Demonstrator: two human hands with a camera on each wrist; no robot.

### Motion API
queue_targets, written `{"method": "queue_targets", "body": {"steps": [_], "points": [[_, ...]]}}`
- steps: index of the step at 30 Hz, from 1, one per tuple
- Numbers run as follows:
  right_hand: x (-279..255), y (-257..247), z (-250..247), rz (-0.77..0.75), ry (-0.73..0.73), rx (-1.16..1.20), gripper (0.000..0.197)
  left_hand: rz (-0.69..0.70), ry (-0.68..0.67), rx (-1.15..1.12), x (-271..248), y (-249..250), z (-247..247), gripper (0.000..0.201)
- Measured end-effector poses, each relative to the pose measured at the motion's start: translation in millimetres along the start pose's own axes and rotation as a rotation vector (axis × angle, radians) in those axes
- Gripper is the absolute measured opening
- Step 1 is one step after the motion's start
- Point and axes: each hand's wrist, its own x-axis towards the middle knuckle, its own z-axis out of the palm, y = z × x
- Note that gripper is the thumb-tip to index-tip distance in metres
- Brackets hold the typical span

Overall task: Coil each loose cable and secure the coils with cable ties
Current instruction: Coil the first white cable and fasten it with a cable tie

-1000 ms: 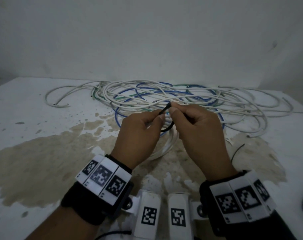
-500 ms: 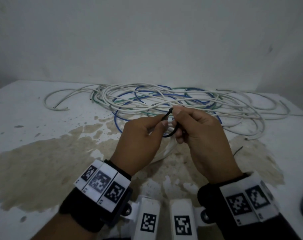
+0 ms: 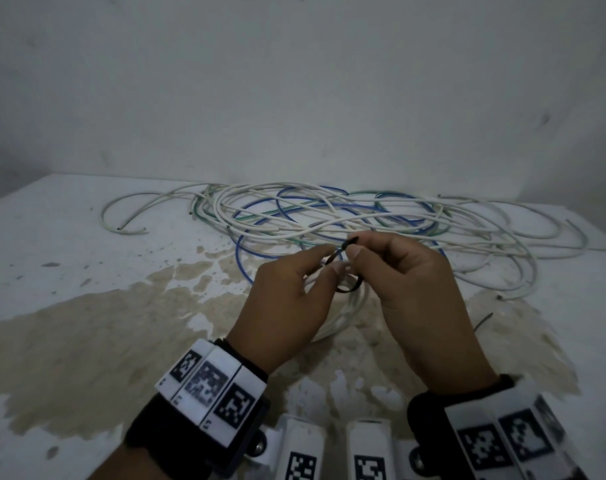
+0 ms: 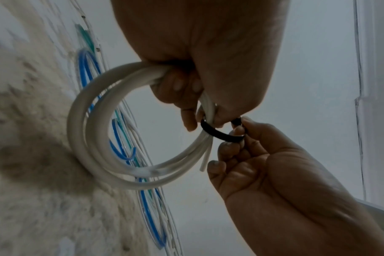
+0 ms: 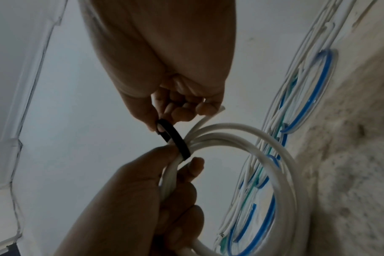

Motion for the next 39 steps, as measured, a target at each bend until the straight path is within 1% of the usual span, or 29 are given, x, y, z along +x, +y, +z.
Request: {"method": "queue_targets", "body": {"steps": [2, 5, 7, 11, 13, 15, 17, 19, 20, 22, 24, 26, 28, 29, 31, 33, 34, 35, 37, 39], "points": [[-1, 0, 1, -0.029, 0.022, -0.025, 0.017, 0.008, -0.024, -0.025, 0, 1, -1, 0.027], [-3, -1, 3, -0.055, 0.017, -0.048, 0.019, 0.035, -0.014, -0.030, -1, 2, -2, 0.035], [-2, -1, 3, -0.063, -0.007, -0.053, 0.019, 0.057, 0.002, 0.018, -1, 1, -3, 0.035], [-2, -1, 5, -0.075, -0.048, -0.154, 0.018, 0.119, -0.011, 0.133, -1, 3, -6, 0.026], [-2, 0, 6, -0.085, -0.052, -0.188, 0.022, 0.148, -0.004, 0.177, -1, 3, -6, 0.027], [-2, 1, 6, -0.117, -0.011, -0.228, 0.022, 0.102, -0.022, 0.098, -2, 4, -6, 0.025], [-3, 2, 5, -0.137, 0.041, -0.226, 0.017, 0.022, -0.049, 0.009, -1, 7, -5, 0.024], [-4, 0, 5, -0.148, 0.062, -0.210, 0.022, -0.026, -0.084, 0.006, -1, 8, -6, 0.028], [-4, -1, 5, -0.152, 0.062, -0.206, 0.026, -0.019, -0.092, 0.017, -1, 8, -6, 0.029], [-5, -2, 6, -0.153, 0.056, -0.205, 0.027, 0.029, -0.079, 0.045, -1, 7, -8, 0.027], [-3, 0, 6, -0.137, 0.037, -0.229, 0.020, 0.099, -0.062, 0.099, -1, 6, -10, 0.022], [-1, 4, 5, -0.118, -0.024, -0.316, 0.014, 0.184, -0.048, 0.191, -1, 5, -10, 0.020], [-1, 5, 3, -0.103, -0.066, -0.375, 0.016, 0.210, -0.041, 0.207, -1, 3, -10, 0.021], [-1, 4, 3, -0.100, -0.060, -0.373, 0.018, 0.188, -0.048, 0.163, -1, 3, -10, 0.022], [-1, 3, 2, -0.113, -0.010, -0.341, 0.020, 0.089, -0.079, 0.055, -1, 5, -7, 0.024], [-2, 4, 1, -0.130, 0.064, -0.334, 0.012, 0.012, -0.110, 0.028, -1, 9, -5, 0.028], [-3, 5, 2, -0.138, 0.088, -0.337, 0.008, 0.005, -0.118, 0.029, -1, 10, -5, 0.031], [-3, 6, 2, -0.146, 0.098, -0.332, 0.008, 0.018, -0.121, 0.027, -1, 11, -6, 0.032], [-4, 6, 3, -0.143, 0.082, -0.302, 0.008, 0.085, -0.117, 0.033, -1, 10, -9, 0.031], [-2, 5, 2, -0.131, 0.016, -0.339, 0.007, 0.154, -0.124, 0.078, -2, 8, -10, 0.025]]}}
